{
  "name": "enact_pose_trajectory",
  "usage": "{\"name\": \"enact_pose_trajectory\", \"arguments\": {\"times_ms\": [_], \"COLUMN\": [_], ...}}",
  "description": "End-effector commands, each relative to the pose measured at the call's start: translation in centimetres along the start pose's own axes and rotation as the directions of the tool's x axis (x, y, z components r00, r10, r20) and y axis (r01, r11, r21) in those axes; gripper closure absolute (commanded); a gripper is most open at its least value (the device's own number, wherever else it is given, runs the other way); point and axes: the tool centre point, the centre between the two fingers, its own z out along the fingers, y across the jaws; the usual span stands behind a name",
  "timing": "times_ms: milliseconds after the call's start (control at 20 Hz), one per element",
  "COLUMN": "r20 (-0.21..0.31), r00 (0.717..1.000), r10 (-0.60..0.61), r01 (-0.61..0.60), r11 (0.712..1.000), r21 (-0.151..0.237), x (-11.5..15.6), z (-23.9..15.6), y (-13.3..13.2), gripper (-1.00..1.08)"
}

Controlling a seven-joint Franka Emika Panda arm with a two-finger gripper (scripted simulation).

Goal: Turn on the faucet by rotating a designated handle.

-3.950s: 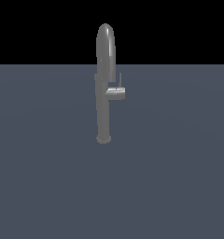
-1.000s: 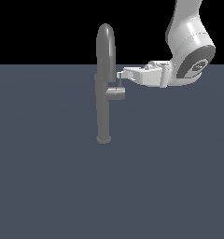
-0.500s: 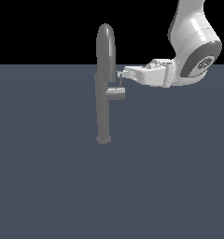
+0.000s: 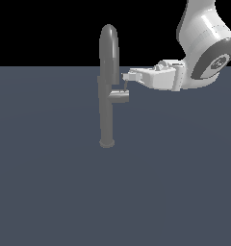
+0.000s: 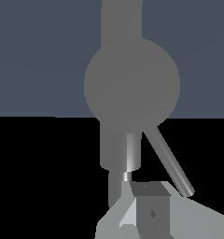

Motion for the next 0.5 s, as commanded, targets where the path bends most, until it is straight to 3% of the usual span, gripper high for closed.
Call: {"name": "enact_pose_trajectory", "arguments": {"times_ms": [0, 350, 450], "r20": [0.003, 0.007, 0.001], "r00": [1.000, 1.000, 1.000], "r10": [0.006, 0.012, -0.005], "r01": [-0.006, -0.012, 0.005], "r11": [1.000, 1.000, 1.000], "r21": [-0.003, -0.006, -0.005], "x": [0.4, 1.7, 0.9], "z": [0.0, 0.0, 0.0], "y": [0.9, 3.4, 2.6], "gripper": [1.08, 1.08, 1.08]}}
